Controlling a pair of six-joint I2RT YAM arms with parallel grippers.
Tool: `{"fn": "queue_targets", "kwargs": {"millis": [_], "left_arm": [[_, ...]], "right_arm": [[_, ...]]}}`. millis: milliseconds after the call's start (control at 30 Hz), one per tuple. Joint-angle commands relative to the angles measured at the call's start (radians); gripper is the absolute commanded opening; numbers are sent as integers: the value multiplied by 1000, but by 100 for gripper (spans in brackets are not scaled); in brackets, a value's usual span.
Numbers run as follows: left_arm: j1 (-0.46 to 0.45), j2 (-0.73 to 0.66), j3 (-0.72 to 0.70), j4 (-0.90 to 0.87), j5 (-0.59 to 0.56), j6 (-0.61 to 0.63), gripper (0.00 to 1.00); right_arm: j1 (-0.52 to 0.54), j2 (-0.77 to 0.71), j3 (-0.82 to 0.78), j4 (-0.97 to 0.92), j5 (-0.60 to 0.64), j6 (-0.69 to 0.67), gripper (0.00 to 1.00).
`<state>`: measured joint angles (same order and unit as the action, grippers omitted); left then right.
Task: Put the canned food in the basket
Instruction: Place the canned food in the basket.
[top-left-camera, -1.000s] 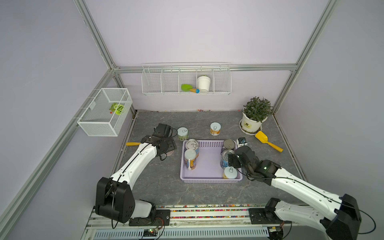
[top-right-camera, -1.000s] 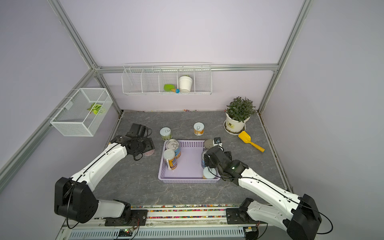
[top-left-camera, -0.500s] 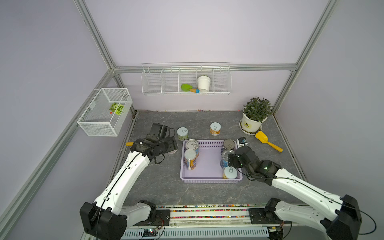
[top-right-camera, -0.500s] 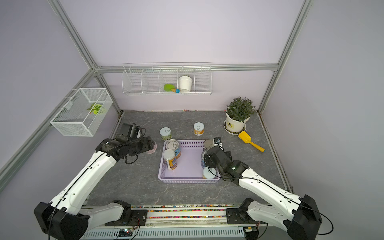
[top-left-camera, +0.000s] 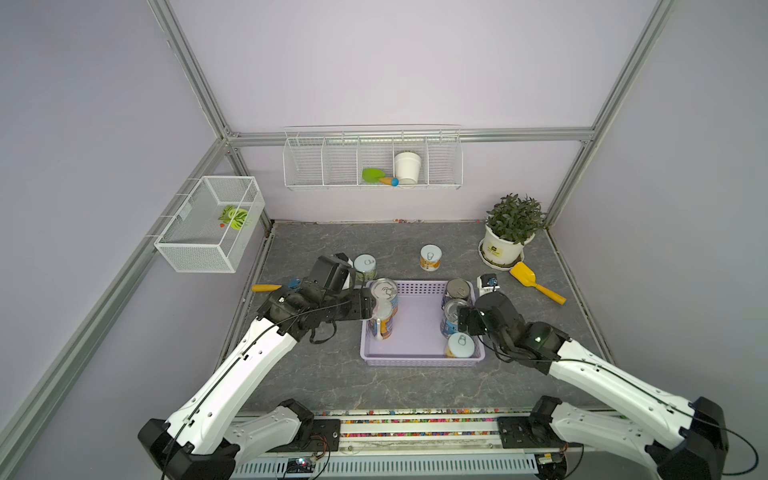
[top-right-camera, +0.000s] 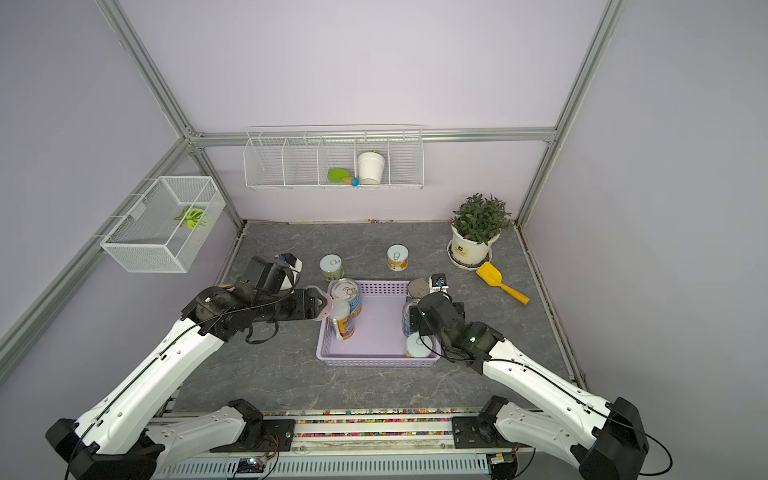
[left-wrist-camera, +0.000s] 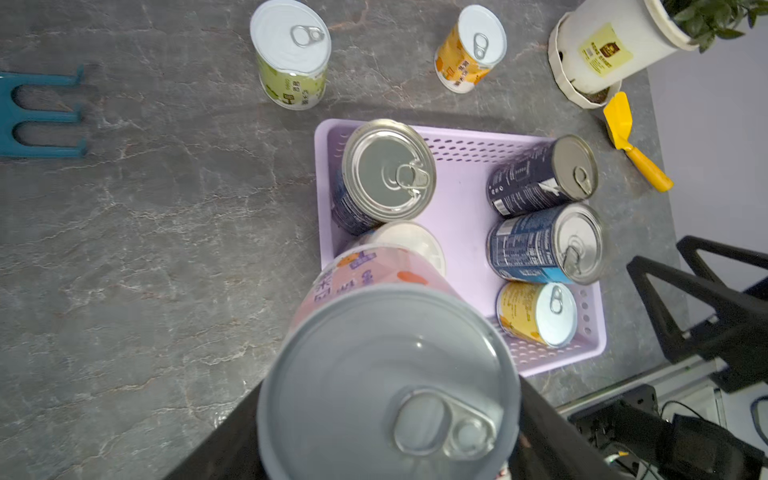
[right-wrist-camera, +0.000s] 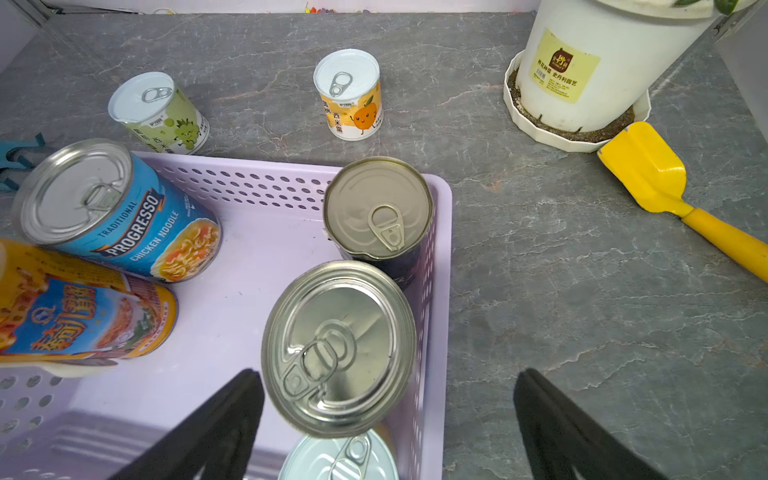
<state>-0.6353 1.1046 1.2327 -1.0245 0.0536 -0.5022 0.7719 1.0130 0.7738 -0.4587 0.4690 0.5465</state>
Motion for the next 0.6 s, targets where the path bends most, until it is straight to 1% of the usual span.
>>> {"fn": "queue_targets", "kwargs": {"millis": [0,233,300,500,567], "left_arm": [[-39,-23,30,24,47,34,61],[-120,5,16,54,86,51,60],[-129,14,9,57,89,51,59],[-148,31,-26,81,152,62,58],[-152,47,-38,83,145,60,58]], "right_arm": [[-4,-14,-12,8,-5,20,99],[-5,-10,-10,8,-8,23,98],[-3,-11,-12,8,-7,23,98],[-4,-8,-11,8,-7,23,98],[-5,-3,-13,10,-8,24,98]]}}
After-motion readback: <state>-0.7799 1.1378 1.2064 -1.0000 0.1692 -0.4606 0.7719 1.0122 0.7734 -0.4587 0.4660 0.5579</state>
